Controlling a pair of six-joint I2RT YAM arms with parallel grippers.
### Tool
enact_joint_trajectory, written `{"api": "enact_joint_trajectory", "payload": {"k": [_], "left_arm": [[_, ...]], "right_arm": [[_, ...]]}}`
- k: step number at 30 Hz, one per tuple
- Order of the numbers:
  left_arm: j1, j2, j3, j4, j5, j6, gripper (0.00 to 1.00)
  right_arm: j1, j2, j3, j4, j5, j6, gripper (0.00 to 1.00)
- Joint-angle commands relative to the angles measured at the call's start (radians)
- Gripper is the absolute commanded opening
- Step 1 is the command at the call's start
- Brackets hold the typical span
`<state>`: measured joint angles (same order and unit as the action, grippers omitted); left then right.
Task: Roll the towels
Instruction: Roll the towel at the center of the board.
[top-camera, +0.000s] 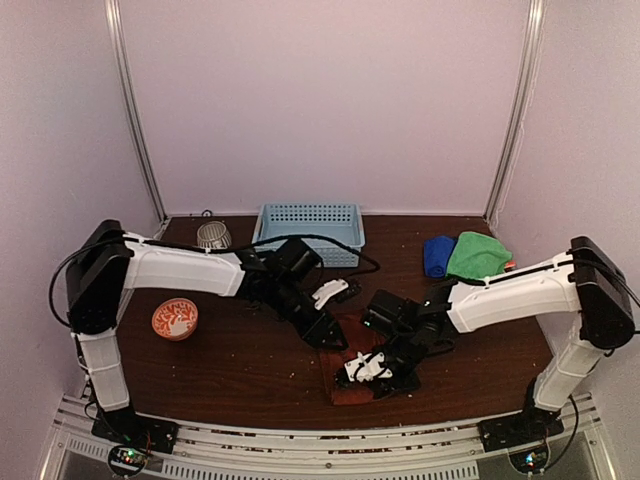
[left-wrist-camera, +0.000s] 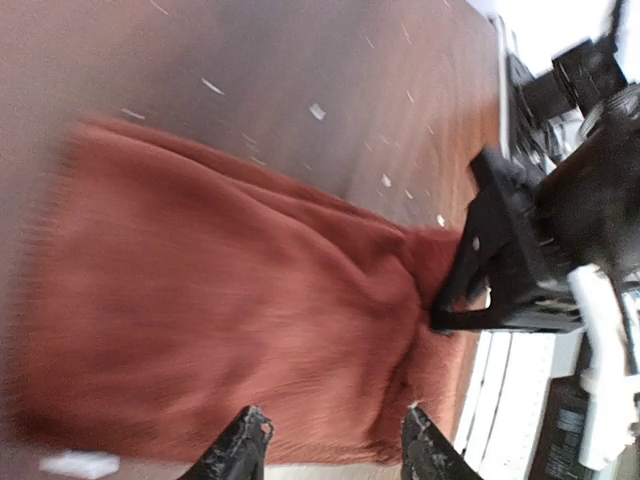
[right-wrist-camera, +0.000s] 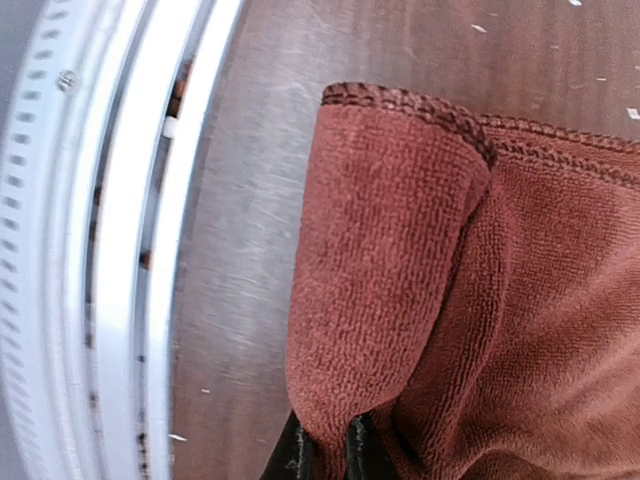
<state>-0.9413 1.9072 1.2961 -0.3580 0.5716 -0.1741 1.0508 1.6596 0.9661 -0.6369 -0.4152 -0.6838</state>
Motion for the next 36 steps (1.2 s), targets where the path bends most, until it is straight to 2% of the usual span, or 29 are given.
{"api": "enact_joint_trajectory", "payload": {"k": [1, 6, 8, 11, 14, 17, 22, 27, 32, 36], "left_arm": [[0.006, -0.161, -0.111, 0.108, -0.248, -0.033, 0.47], [-0.034, -0.423, -0.283, 0.269, -0.461, 0.018, 0.47], [-0.090, -0.513, -0.342, 0.335, -0.532, 0.093, 0.47], [-0.197, -0.568, -0.366, 0.360, -0.572, 0.225, 0.50], [-0.304, -0.505, -0.302, 0.269, -0.577, 0.354, 0.51], [-0.359, -0.360, -0.203, 0.140, -0.619, 0.432, 0.49], [-0.395, -0.193, -0.127, 0.063, -0.679, 0.507, 0.41], [-0.401, -0.078, -0.069, 0.045, -0.666, 0.540, 0.32], [-0.402, -0.007, -0.036, 0.045, -0.659, 0.543, 0.41], [-0.405, 0.028, -0.020, 0.044, -0.660, 0.538, 0.41]], "right_arm": [[-0.078, 0.115, 0.087, -0.193, -0.225, 0.021, 0.00], [-0.199, 0.357, 0.273, -0.378, -0.371, -0.017, 0.00], [-0.238, 0.471, 0.354, -0.462, -0.406, -0.040, 0.00], [-0.284, 0.656, 0.474, -0.591, -0.454, -0.093, 0.00], [-0.307, 0.758, 0.563, -0.677, -0.479, -0.118, 0.00], [-0.312, 0.776, 0.588, -0.669, -0.474, -0.089, 0.00], [-0.313, 0.759, 0.590, -0.662, -0.462, -0.079, 0.00], [-0.313, 0.759, 0.580, -0.659, -0.459, -0.079, 0.00], [-0.314, 0.758, 0.581, -0.656, -0.464, -0.079, 0.00], [-0.314, 0.756, 0.586, -0.656, -0.467, -0.080, 0.00]]}}
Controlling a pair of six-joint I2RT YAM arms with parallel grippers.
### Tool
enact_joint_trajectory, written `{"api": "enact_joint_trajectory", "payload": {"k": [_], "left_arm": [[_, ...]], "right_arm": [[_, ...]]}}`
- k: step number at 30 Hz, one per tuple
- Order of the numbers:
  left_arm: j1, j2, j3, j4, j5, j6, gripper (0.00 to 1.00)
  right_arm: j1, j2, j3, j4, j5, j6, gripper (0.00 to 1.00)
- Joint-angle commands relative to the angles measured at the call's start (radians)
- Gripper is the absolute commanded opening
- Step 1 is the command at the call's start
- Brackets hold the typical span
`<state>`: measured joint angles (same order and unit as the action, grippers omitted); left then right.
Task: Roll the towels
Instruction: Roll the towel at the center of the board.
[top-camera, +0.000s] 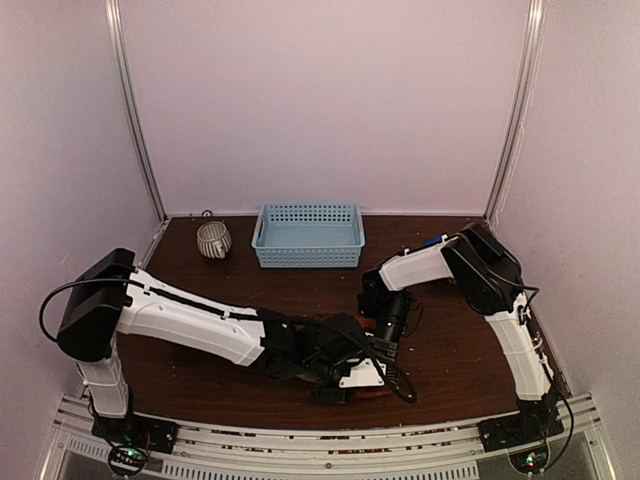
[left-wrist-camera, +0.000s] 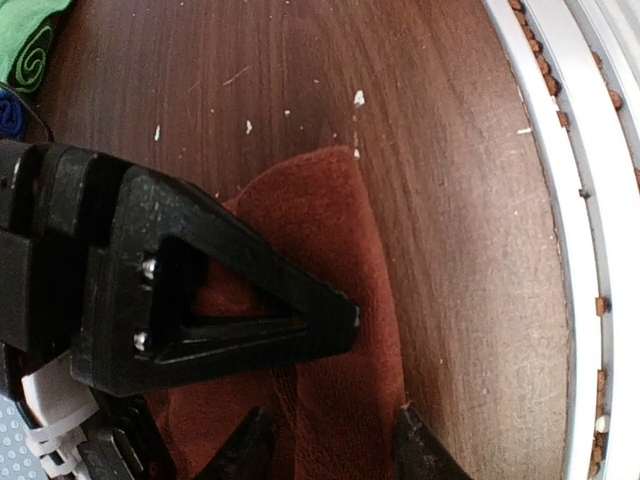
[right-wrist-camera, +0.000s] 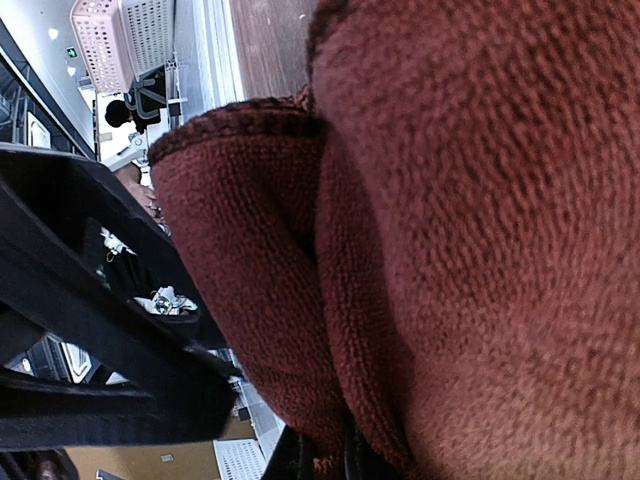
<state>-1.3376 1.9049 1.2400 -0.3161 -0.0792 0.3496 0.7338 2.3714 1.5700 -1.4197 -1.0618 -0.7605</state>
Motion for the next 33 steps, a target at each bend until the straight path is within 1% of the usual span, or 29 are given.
{"api": "enact_joint_trajectory", "payload": {"k": [1, 3, 6, 9, 11, 12, 14, 16, 18, 19, 20, 21, 25, 26, 27, 30, 33], "left_arm": [[-0.009, 0.037, 0.040, 0.000, -0.012, 0.012, 0.39], [-0.009, 0.051, 0.042, 0.000, -0.018, 0.006, 0.35], [-0.009, 0.064, 0.041, 0.001, -0.010, -0.006, 0.32], [-0.009, 0.079, 0.042, 0.000, 0.003, -0.020, 0.23], [-0.009, 0.097, 0.049, -0.012, 0.002, -0.033, 0.19], [-0.009, 0.105, 0.052, -0.018, -0.002, -0.040, 0.16], [-0.009, 0.115, 0.055, -0.028, -0.008, -0.052, 0.10], [-0.006, 0.114, 0.055, -0.038, -0.006, -0.065, 0.07], [0.008, 0.108, 0.056, -0.059, 0.028, -0.077, 0.03], [0.022, 0.104, 0.057, -0.067, 0.058, -0.087, 0.02], [0.039, 0.100, 0.057, -0.072, 0.098, -0.099, 0.01], [0.059, 0.099, 0.058, -0.077, 0.149, -0.115, 0.00], [0.155, 0.129, 0.092, -0.106, 0.407, -0.189, 0.00], [0.181, 0.143, 0.096, -0.105, 0.511, -0.207, 0.00], [0.206, 0.156, 0.100, -0.105, 0.581, -0.228, 0.00], [0.285, 0.201, 0.118, -0.078, 0.764, -0.335, 0.00], [0.342, 0.232, 0.090, 0.015, 0.905, -0.468, 0.01]], "right_arm": [[0.004, 0.044, -0.018, 0.127, 0.180, -0.003, 0.00], [0.003, 0.043, -0.019, 0.127, 0.180, -0.006, 0.00], [0.003, 0.041, -0.023, 0.127, 0.176, -0.009, 0.00], [0.004, 0.031, -0.024, 0.122, 0.174, -0.014, 0.00], [0.003, 0.017, -0.024, 0.116, 0.174, -0.018, 0.02], [0.003, 0.006, -0.022, 0.105, 0.174, -0.026, 0.04], [0.003, -0.028, -0.010, 0.067, 0.168, -0.063, 0.13], [-0.004, -0.099, -0.005, 0.064, 0.180, -0.069, 0.20], [-0.021, -0.187, 0.017, 0.064, 0.197, -0.066, 0.25], [-0.038, -0.234, 0.036, 0.064, 0.203, -0.055, 0.29], [-0.058, -0.274, 0.064, 0.065, 0.209, -0.039, 0.37], [-0.081, -0.310, 0.094, 0.065, 0.209, -0.020, 0.39], [-0.179, -0.445, 0.191, 0.066, 0.205, 0.045, 0.38], [-0.212, -0.488, 0.202, 0.076, 0.195, 0.058, 0.38], [-0.237, -0.527, 0.202, 0.083, 0.180, 0.063, 0.37], [-0.263, -0.675, 0.150, 0.110, 0.131, 0.013, 0.37], [-0.262, -0.843, 0.006, 0.269, 0.105, 0.061, 0.36]]}}
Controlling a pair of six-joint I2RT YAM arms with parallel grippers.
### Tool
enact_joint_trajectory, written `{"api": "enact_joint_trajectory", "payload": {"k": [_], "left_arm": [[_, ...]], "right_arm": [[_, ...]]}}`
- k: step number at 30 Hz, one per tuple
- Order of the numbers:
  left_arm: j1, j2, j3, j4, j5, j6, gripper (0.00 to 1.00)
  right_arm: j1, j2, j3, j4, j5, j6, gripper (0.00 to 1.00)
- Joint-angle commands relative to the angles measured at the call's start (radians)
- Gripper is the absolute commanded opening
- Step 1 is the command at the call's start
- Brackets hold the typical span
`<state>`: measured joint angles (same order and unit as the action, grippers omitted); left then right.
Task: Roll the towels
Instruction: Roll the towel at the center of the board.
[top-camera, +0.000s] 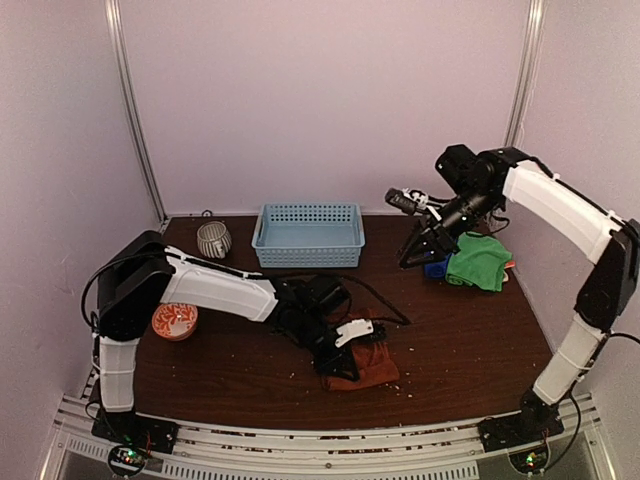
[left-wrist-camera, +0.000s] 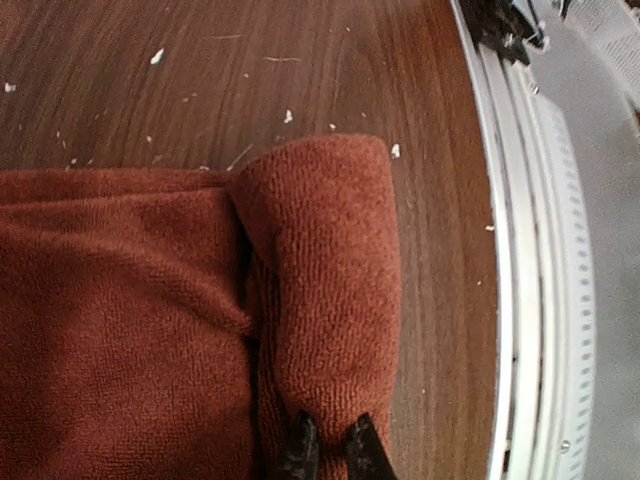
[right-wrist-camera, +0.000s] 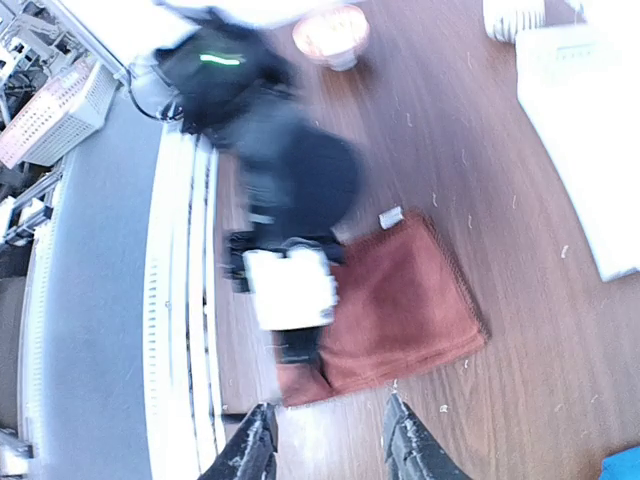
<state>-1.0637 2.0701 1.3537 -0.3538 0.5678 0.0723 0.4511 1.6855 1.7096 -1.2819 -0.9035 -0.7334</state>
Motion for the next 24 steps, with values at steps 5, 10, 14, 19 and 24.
{"api": "enact_joint_trajectory", "payload": {"k": [5, 10, 14, 19, 24], "left_arm": [[0.120, 0.150, -0.005, 0.040, 0.349, -0.249, 0.02], [0.141, 0.205, 0.024, 0.026, 0.383, -0.270, 0.02], [0.141, 0.225, 0.020, 0.047, 0.382, -0.300, 0.02], [0.141, 0.226, 0.019, 0.046, 0.366, -0.301, 0.03], [0.142, 0.227, 0.017, 0.045, 0.364, -0.308, 0.03]], "right_arm": [[0.050, -0.371, -0.366, 0.261, -0.078, -0.027, 0.37], [0.298, -0.464, -0.587, 0.390, 0.315, -0.064, 0.39], [0.386, -0.420, -0.695, 0.482, 0.432, -0.045, 0.41], [0.537, -0.362, -0.826, 0.735, 0.668, 0.005, 0.52], [0.603, -0.257, -0.842, 0.837, 0.730, -0.009, 0.56]]}}
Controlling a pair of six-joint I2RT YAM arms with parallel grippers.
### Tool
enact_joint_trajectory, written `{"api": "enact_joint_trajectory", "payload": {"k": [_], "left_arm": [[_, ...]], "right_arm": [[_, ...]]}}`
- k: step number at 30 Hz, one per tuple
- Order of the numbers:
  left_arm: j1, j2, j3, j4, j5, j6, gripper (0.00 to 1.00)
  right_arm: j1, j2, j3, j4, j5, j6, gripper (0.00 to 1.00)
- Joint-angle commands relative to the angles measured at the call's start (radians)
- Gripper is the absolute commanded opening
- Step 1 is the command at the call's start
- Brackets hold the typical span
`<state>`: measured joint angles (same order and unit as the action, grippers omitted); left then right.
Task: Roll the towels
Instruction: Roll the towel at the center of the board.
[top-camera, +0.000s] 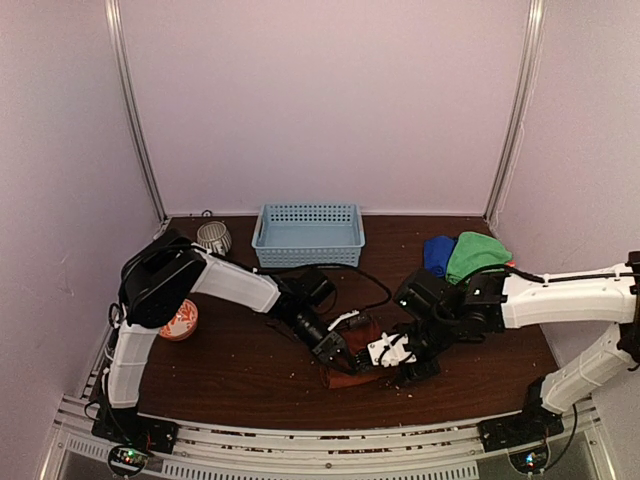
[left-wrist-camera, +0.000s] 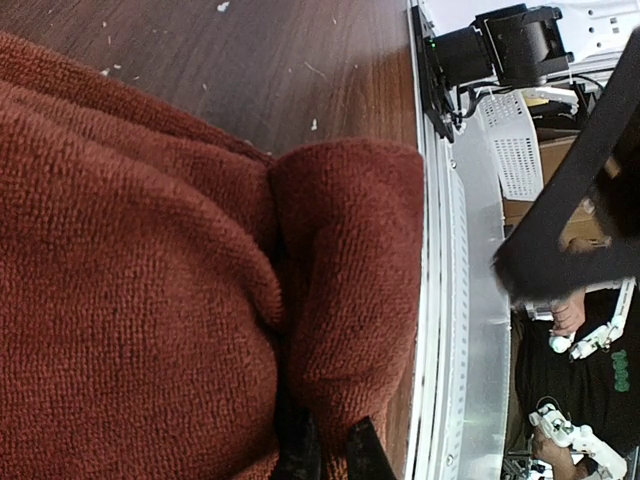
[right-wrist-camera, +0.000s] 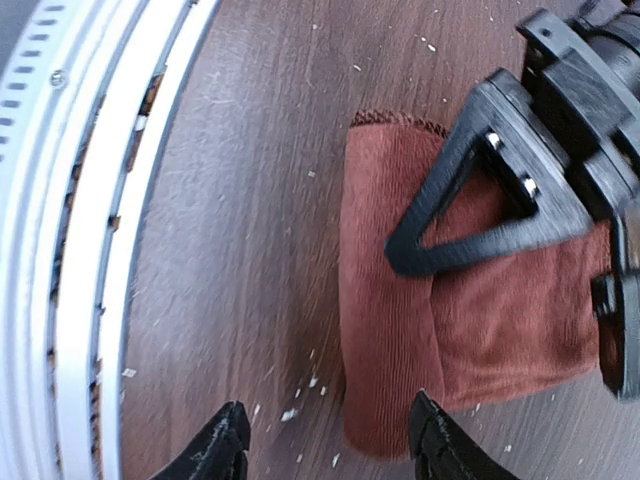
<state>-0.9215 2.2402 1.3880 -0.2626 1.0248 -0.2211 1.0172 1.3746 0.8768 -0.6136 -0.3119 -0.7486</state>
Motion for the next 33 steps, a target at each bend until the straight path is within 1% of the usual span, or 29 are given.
{"api": "enact_joint_trajectory", "payload": {"k": [1, 3, 7, 9, 12, 14, 15, 16, 17, 19, 21, 22, 25, 27, 31, 33], "left_arm": [[0.000, 0.056, -0.016, -0.046, -0.092, -0.014, 0.03], [-0.001, 0.058, -0.013, -0.048, -0.091, -0.014, 0.03], [0.000, 0.058, -0.005, -0.060, -0.094, -0.008, 0.03], [0.000, 0.058, -0.003, -0.064, -0.099, -0.008, 0.04], [-0.002, 0.056, -0.001, -0.071, -0.100, -0.001, 0.04], [-0.001, 0.054, 0.006, -0.091, -0.127, 0.015, 0.05], [-0.002, 0.050, 0.011, -0.103, -0.147, 0.026, 0.07], [-0.002, 0.039, 0.012, -0.104, -0.164, 0.035, 0.11], [-0.002, 0.016, -0.003, -0.093, -0.191, 0.035, 0.18], [-0.002, -0.087, -0.048, -0.043, -0.226, 0.035, 0.34], [-0.001, -0.198, -0.104, 0.015, -0.317, 0.013, 0.44], [-0.001, -0.253, -0.136, 0.045, -0.360, 0.005, 0.47], [0.003, -0.375, -0.207, 0.071, -0.478, -0.008, 0.52], [0.004, -0.447, -0.251, 0.072, -0.533, -0.019, 0.53], [0.006, -0.613, -0.317, 0.055, -0.688, -0.023, 0.49], [-0.001, -0.723, -0.355, 0.072, -0.759, -0.004, 0.49]], "right_arm": [[0.054, 0.074, -0.012, 0.186, 0.169, 0.003, 0.56], [0.072, 0.112, -0.018, 0.216, 0.210, 0.001, 0.55], [0.093, 0.169, -0.024, 0.255, 0.222, 0.000, 0.51], [0.096, 0.208, -0.016, 0.253, 0.224, 0.000, 0.45], [0.096, 0.248, -0.009, 0.233, 0.218, -0.014, 0.28], [0.095, 0.266, -0.010, 0.225, 0.220, -0.031, 0.21], [0.095, 0.272, -0.009, 0.220, 0.217, -0.029, 0.17], [0.095, 0.275, -0.005, 0.211, 0.208, -0.027, 0.14], [0.095, 0.276, 0.004, 0.185, 0.190, -0.026, 0.11], [0.094, 0.276, 0.030, 0.127, 0.142, -0.017, 0.08], [0.094, 0.278, 0.070, 0.035, 0.073, -0.014, 0.07], [0.093, 0.282, 0.101, -0.012, 0.026, -0.014, 0.06], [0.081, 0.296, 0.153, -0.124, -0.120, 0.024, 0.05], [0.061, 0.325, 0.184, -0.182, -0.193, 0.026, 0.05], [0.006, 0.442, 0.259, -0.288, -0.300, 0.012, 0.04], [-0.018, 0.499, 0.298, -0.339, -0.328, 0.002, 0.03]]}}
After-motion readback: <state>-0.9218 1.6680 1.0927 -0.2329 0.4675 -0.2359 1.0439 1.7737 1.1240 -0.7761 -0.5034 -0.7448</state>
